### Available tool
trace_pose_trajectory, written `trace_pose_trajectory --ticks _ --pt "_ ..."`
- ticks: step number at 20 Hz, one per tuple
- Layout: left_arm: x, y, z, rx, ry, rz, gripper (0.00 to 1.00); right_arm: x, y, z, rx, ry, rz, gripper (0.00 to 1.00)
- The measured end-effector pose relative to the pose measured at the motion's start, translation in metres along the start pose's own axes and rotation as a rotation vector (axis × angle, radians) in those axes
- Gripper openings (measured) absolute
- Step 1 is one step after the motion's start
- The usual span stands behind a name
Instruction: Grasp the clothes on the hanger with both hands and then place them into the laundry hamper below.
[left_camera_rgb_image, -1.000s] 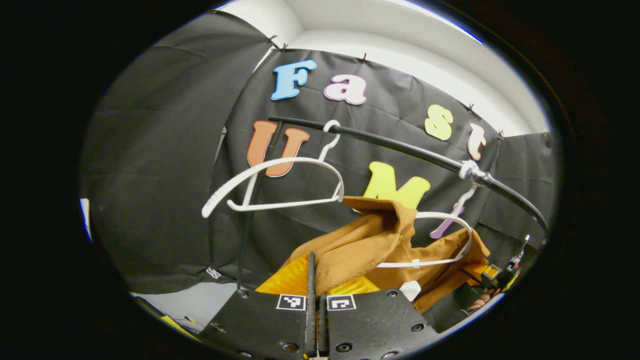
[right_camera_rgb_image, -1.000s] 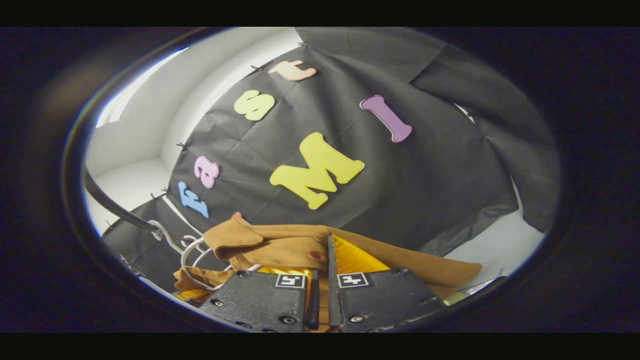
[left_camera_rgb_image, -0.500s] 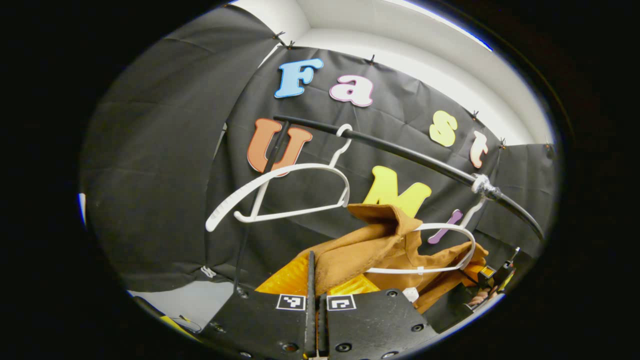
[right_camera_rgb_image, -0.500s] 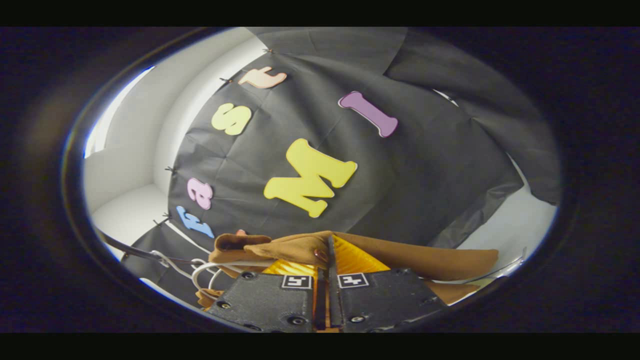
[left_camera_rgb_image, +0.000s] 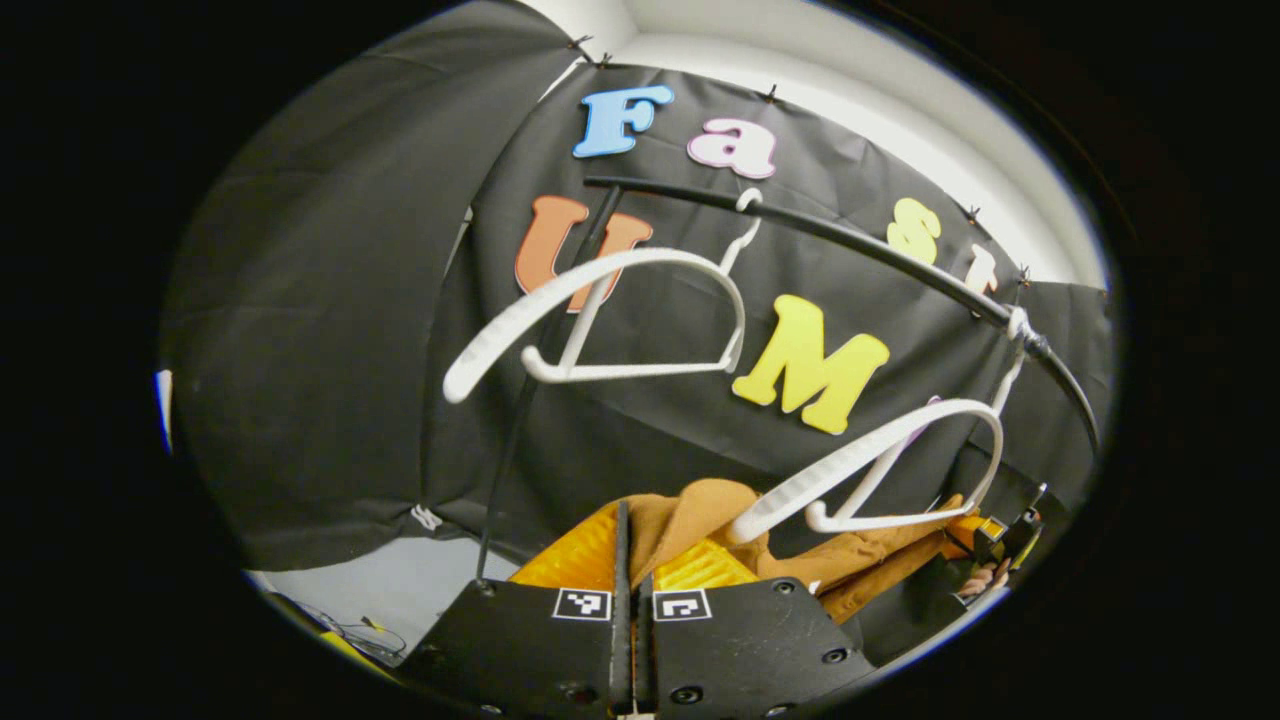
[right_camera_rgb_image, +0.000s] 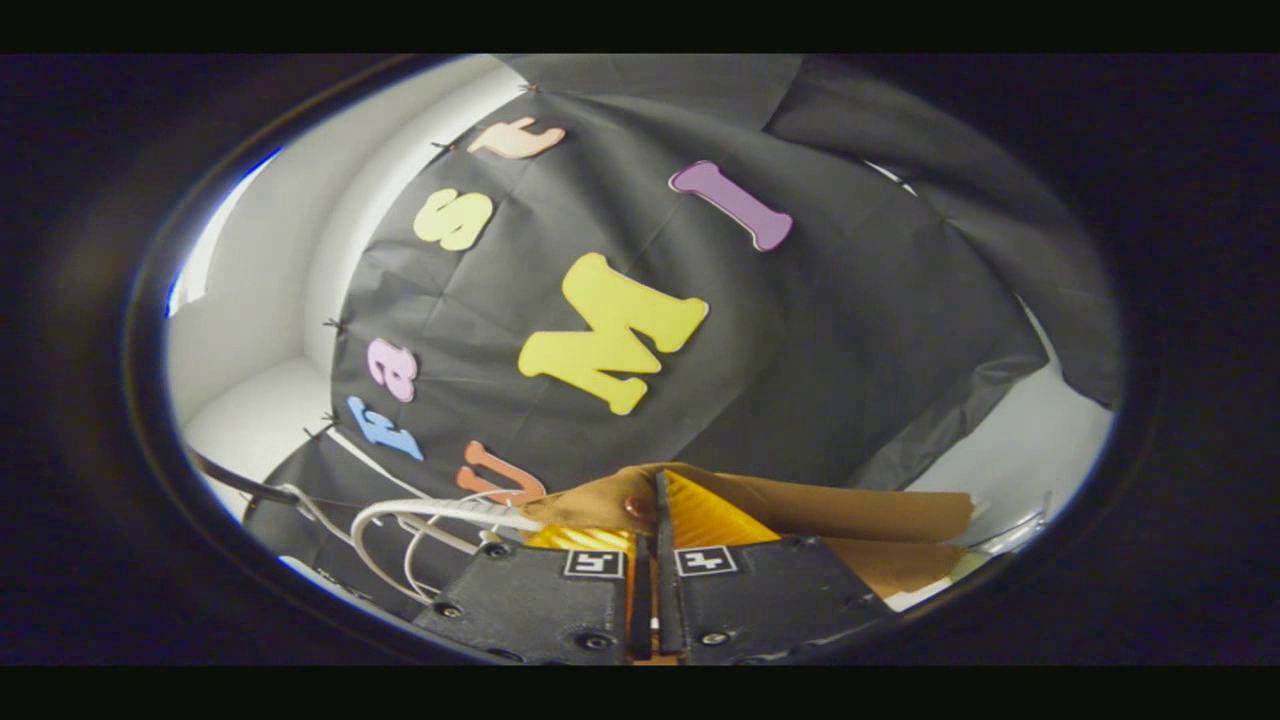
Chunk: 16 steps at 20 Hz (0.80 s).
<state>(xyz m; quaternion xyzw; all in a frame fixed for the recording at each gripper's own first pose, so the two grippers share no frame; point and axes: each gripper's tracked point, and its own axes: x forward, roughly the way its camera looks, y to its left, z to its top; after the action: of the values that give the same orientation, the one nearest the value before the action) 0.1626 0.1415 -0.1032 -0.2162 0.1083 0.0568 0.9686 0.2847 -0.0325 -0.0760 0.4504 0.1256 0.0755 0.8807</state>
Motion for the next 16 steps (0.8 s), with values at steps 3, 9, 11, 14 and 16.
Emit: trace_pose_trajectory --ticks 3,9,11,14,16 --pt "0.001 0.006 -0.012 0.001 0.03 0.002 0.01 -0.001 -0.009 -0.006 -0.004 0.009 -0.016 0.06" --pt "-0.008 0.004 -0.031 0.028 0.058 -0.021 0.01 -0.015 -0.03 -0.029 -0.037 0.05 -0.058 0.06" --pt "-0.01 -0.009 -0.03 0.021 0.05 -0.042 0.0 -0.02 -0.03 -0.04 -0.053 0.072 -0.055 0.0" --pt "-0.017 -0.024 -0.034 0.054 0.048 -0.062 0.0 -0.032 -0.024 -0.059 -0.084 0.109 -0.043 0.12" --pt "-0.025 -0.035 -0.037 0.075 0.045 -0.084 0.0 -0.04 -0.017 -0.07 -0.102 0.128 -0.027 0.0"
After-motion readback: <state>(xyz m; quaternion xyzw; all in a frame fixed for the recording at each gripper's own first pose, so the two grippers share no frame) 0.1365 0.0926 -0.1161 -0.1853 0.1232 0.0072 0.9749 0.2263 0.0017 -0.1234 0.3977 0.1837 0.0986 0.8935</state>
